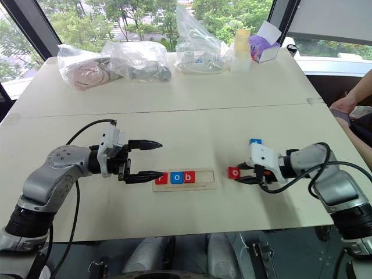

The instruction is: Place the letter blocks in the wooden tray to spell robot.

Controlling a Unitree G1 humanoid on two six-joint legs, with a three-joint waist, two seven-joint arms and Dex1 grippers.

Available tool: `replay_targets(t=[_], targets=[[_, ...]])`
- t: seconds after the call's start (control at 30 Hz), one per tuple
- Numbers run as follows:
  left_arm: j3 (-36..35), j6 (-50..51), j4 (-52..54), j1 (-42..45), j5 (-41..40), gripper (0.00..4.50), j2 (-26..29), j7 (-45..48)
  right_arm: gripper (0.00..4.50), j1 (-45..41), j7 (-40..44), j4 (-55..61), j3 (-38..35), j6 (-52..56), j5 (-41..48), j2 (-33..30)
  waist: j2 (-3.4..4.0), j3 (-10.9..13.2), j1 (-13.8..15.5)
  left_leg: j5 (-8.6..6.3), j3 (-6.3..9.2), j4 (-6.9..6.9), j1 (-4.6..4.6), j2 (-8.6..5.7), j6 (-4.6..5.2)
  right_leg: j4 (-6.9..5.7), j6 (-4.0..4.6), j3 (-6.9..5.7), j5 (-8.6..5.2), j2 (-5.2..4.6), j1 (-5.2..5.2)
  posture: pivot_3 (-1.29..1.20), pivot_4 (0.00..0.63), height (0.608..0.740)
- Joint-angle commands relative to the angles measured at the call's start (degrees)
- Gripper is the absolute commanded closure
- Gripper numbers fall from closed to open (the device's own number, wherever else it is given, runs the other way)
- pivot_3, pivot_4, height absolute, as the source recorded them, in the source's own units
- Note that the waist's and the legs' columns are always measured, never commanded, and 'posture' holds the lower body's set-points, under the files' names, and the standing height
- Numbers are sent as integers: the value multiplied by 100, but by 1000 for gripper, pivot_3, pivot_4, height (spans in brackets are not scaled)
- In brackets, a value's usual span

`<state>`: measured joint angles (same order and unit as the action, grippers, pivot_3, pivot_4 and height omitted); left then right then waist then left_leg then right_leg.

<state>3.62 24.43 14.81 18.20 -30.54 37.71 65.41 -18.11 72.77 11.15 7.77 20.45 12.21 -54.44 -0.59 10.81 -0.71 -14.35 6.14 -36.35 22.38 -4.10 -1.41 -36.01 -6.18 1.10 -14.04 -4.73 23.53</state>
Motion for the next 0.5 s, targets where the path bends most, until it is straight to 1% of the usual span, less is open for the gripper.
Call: replay_targets(t=[0.03, 0.3, 0.5], targets=[[-87, -29, 187, 33, -71, 0, 57, 29, 3409, -189, -124, 423, 203, 350, 30, 165, -1, 0, 12, 0, 3, 0, 1, 0, 0, 1, 0, -2, 0, 1, -1, 0, 150, 740], [-117, 20, 403, -110, -132, 0, 153, 65, 3409, -616, -261, 369, 854, 531, -287, 567, -1, 0, 19, 0, 3, 1, 5, -6, 0, 3, 0, -3, 0, -4, 2, 0, 150, 740], [-150, 57, 490, -179, -158, 0, 185, 28, 3409, -698, -316, 280, 1030, 492, -412, 727, -1, 0, 13, 0, 3, 1, 4, -5, 0, 1, 0, -3, 0, -1, 2, 0, 150, 740]])
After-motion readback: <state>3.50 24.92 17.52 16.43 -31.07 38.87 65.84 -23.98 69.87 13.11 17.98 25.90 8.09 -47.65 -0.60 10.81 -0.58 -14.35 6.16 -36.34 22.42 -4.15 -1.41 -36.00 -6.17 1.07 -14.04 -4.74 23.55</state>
